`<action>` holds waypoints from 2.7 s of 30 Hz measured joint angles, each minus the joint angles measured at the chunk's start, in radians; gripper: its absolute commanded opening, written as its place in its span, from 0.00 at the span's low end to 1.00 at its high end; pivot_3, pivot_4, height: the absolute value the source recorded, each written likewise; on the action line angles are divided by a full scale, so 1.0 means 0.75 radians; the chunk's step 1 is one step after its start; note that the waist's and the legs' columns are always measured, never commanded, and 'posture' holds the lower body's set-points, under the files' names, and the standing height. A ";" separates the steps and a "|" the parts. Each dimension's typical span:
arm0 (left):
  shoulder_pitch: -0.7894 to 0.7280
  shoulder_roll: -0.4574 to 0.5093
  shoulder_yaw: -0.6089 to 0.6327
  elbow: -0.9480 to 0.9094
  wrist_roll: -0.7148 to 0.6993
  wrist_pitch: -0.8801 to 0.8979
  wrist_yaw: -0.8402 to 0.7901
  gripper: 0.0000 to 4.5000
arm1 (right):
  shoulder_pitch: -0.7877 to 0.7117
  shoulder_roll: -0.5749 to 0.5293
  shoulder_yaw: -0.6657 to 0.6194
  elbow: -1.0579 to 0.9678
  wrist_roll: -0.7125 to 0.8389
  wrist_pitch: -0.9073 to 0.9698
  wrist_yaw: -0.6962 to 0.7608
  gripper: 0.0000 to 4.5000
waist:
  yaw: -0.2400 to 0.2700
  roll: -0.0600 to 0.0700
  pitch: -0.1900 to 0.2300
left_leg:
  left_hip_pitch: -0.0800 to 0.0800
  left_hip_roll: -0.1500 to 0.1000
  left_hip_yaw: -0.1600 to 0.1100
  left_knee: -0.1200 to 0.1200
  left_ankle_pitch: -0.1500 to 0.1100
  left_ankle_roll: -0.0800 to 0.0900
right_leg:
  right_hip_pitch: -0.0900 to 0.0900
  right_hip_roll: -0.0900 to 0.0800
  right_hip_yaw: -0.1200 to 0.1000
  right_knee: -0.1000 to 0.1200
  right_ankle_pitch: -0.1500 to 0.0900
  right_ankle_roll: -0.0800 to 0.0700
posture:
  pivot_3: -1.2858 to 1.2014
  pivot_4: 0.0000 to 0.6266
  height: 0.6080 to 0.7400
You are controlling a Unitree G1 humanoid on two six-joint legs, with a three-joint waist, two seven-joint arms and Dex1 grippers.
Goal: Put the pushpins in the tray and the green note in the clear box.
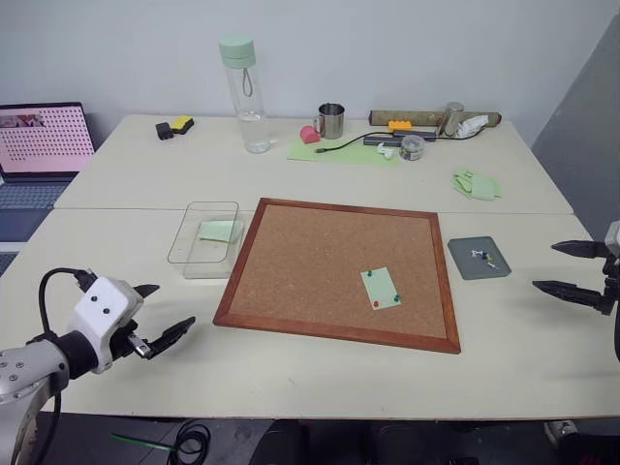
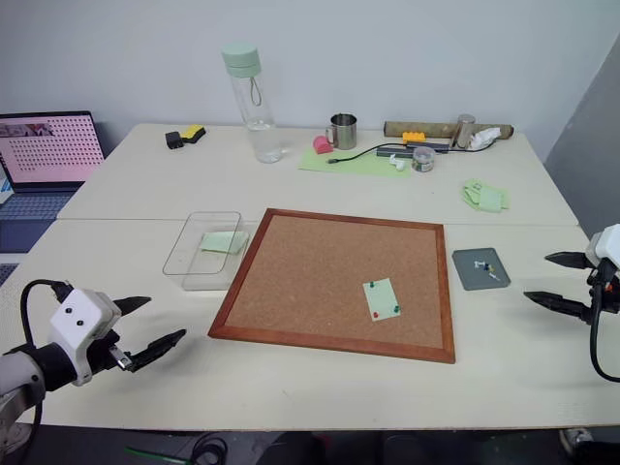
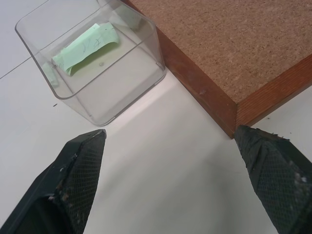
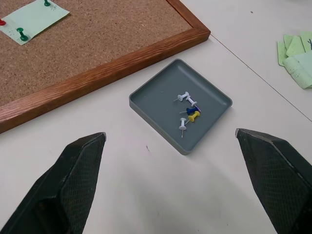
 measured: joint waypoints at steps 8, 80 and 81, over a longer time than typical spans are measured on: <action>0.022 -0.006 0.011 -0.001 -0.019 0.032 -0.011 0.99 | -0.012 0.000 0.004 0.015 -0.020 -0.002 0.003 1.00 | 0.000 0.000 0.000 | 0.000 0.000 0.000 0.000 0.000 0.000 | 0.000 0.000 0.000 0.000 0.000 0.000 | 0.52 0.24 1.00; -0.734 -0.458 -0.871 0.500 0.246 -0.267 0.073 0.00 | -0.566 0.752 0.788 -0.027 -0.362 -0.039 -0.282 0.83 | -0.001 -0.001 -0.001 | 0.000 -0.001 -0.002 0.004 0.001 -0.002 | -0.002 0.001 -0.001 0.006 0.000 0.000 | 0.52 0.24 1.00; -0.732 -0.458 -0.870 0.497 0.246 -0.266 0.075 0.00 | -0.572 0.757 0.788 -0.012 -0.364 -0.053 -0.280 0.78 | -0.002 -0.001 -0.001 | 0.000 -0.001 -0.002 0.004 0.001 -0.002 | -0.002 0.001 -0.001 0.006 0.000 0.000 | 0.52 0.24 1.00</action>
